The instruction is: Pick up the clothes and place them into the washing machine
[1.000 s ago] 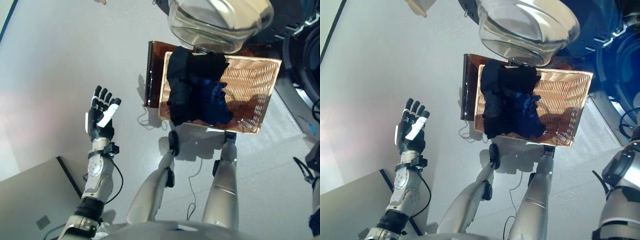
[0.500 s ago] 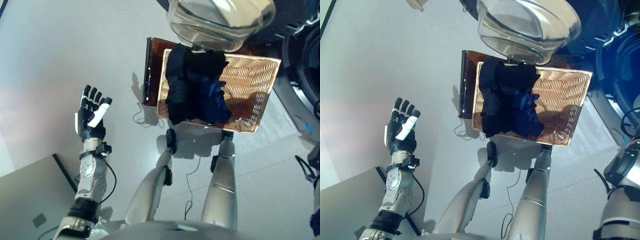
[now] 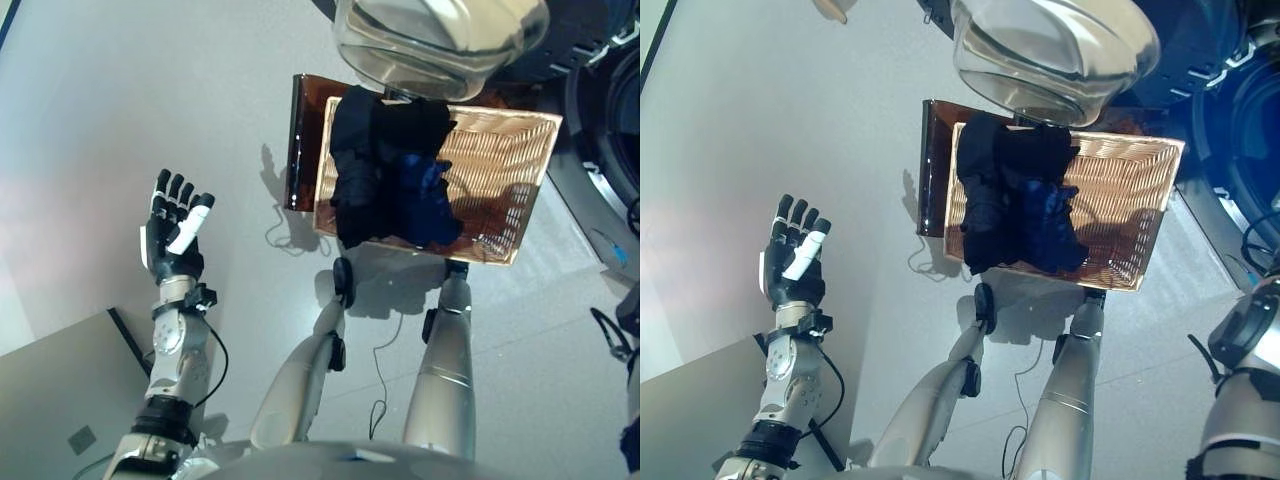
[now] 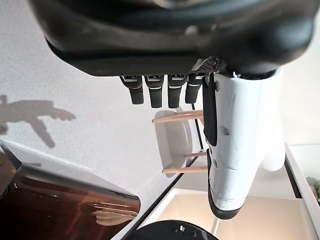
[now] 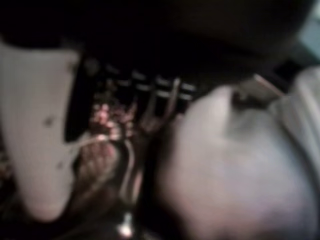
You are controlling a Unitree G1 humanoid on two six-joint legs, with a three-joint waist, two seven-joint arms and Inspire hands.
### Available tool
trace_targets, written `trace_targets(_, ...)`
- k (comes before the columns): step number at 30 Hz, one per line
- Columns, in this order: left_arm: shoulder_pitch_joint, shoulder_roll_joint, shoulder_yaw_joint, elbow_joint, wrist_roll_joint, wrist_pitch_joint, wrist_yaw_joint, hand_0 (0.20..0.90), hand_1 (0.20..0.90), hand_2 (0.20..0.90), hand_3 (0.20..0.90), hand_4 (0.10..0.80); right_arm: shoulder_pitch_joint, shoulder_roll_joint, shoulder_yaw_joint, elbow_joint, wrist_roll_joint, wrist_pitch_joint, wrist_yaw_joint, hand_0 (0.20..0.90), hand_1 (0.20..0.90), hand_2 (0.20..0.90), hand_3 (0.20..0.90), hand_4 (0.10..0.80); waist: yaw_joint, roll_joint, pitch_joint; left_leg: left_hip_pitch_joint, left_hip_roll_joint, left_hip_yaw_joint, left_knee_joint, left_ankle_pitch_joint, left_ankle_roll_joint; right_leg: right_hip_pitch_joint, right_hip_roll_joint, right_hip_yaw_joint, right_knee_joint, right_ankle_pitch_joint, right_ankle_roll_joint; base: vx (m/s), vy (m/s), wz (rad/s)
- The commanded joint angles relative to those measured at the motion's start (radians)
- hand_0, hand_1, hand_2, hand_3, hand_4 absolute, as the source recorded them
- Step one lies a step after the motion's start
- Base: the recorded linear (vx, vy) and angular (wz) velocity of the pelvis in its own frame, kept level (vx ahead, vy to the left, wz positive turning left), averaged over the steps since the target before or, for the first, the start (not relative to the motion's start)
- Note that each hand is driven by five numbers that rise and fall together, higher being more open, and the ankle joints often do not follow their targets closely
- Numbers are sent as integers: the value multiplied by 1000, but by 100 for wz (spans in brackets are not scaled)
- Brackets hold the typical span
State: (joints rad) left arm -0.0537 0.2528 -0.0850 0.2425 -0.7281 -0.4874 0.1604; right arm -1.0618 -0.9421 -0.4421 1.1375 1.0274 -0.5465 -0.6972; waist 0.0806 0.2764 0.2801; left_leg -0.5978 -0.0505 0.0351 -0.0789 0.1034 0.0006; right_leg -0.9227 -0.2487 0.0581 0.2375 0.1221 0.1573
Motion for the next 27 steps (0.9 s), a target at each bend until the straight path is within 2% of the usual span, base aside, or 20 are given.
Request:
trace_targets(1,82,28,63,-66,-5,-108,13,900,900,900,900,800,41,-155,129,-62,-108,-84,16,900,900,900,900,800,12,37,-107,85,62,-3,-8,-68,-180,37,35,-18,-3,-27,-11,0,0,0)
trace_targets(5,76,29,53,-55,-9,-108,7,900,900,900,900,800,81,-112,156,-24,-158,-14,43,900,900,900,900,800,10,23,-100,101,62,-5,-8,-70,-177,71,31,-28,-13,-23,-10,0,0,0)
trace_targets(10,57,33,42,-33,5,-104,0,900,900,900,900,800,160,-2,277,51,-286,119,136,900,900,900,900,800,8,-5,-82,136,65,-2,-8,-69,-171,125,26,-44,-35,-7,-11,-26,-22,1)
trace_targets(13,60,28,53,-24,10,-97,-8,900,900,900,900,800,225,58,300,31,-363,152,165,900,900,900,900,800,2,-18,-76,162,65,-1,-8,-78,-162,157,25,-46,-43,-9,-10,-12,3,2)
trace_targets(16,69,27,66,-29,9,-100,-16,900,900,900,900,800,259,110,348,33,-440,175,192,900,900,900,900,800,6,-28,-75,176,58,-5,-8,-72,-154,186,14,-51,-58,1,-9,-19,20,6)
trace_targets(21,68,33,89,-21,26,-102,-22,900,900,900,900,800,314,159,364,11,-526,191,204,900,900,900,900,800,9,-45,-78,195,50,-9,-8,-74,-144,229,2,-58,-83,6,-6,-16,15,5)
trace_targets(27,67,27,129,-13,43,-108,-17,900,900,900,900,800,415,238,375,-92,-630,191,197,900,900,900,900,800,6,-68,-72,212,50,-20,-8,-71,-137,283,5,-80,-117,16,-3,-13,-8,4)
